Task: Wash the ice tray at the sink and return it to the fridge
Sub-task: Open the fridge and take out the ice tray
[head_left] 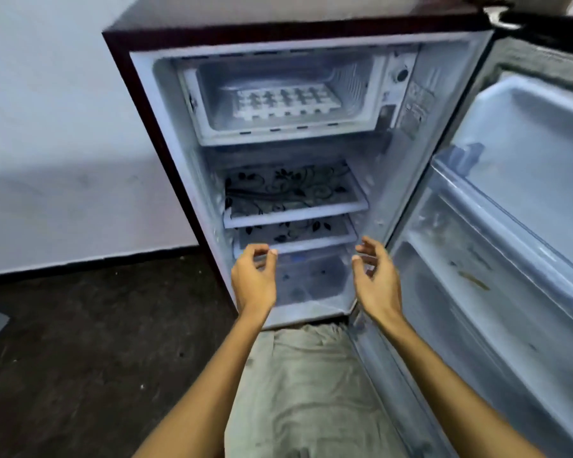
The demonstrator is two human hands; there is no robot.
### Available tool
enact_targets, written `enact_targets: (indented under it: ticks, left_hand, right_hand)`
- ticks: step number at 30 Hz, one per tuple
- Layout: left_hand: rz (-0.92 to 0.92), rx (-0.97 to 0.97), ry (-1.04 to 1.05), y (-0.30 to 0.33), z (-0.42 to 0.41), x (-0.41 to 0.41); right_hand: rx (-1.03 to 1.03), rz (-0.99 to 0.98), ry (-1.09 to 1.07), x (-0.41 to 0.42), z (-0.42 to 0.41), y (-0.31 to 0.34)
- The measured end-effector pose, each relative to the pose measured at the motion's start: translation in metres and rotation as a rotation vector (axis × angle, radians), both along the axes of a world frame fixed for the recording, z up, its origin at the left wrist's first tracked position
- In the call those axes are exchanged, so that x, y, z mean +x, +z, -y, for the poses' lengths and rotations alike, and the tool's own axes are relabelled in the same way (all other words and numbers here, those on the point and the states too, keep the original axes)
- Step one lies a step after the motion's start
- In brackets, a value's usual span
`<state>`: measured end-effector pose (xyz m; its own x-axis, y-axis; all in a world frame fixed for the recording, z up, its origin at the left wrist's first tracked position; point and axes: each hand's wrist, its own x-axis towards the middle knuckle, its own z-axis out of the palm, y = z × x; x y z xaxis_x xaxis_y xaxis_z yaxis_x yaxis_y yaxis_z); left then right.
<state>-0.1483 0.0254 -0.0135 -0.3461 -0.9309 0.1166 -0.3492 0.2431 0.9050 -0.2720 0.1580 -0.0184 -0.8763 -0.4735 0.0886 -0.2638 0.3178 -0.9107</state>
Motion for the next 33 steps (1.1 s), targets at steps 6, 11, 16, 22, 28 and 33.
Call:
enact_targets:
  ticks: [6, 11, 16, 22, 28, 33]
  left_hand:
    - [-0.110, -0.122, 0.041, 0.044, 0.097, -0.066]
    - [-0.145, -0.219, 0.095, 0.068, 0.172, -0.121]
    - [-0.063, -0.269, 0.118, 0.072, 0.251, -0.168]
    - [0.055, -0.123, -0.030, 0.072, 0.281, -0.187]
    - [0.172, -0.145, -0.030, 0.065, 0.287, -0.199]
    - [0.200, -0.162, -0.066, 0.063, 0.286, -0.196]
  right_hand:
    - [-0.043, -0.103, 0.074, -0.072, 0.089, 0.042]
    - [-0.096, -0.199, 0.037, -0.133, 0.163, 0.069]
    - [-0.060, -0.347, 0.046, -0.194, 0.230, 0.075]
    - [0.161, -0.432, 0.040, -0.233, 0.262, 0.085]
    - [0.308, -0.355, 0.086, -0.240, 0.283, 0.080]
    - [0.306, -0.243, 0.063, -0.242, 0.287, 0.085]
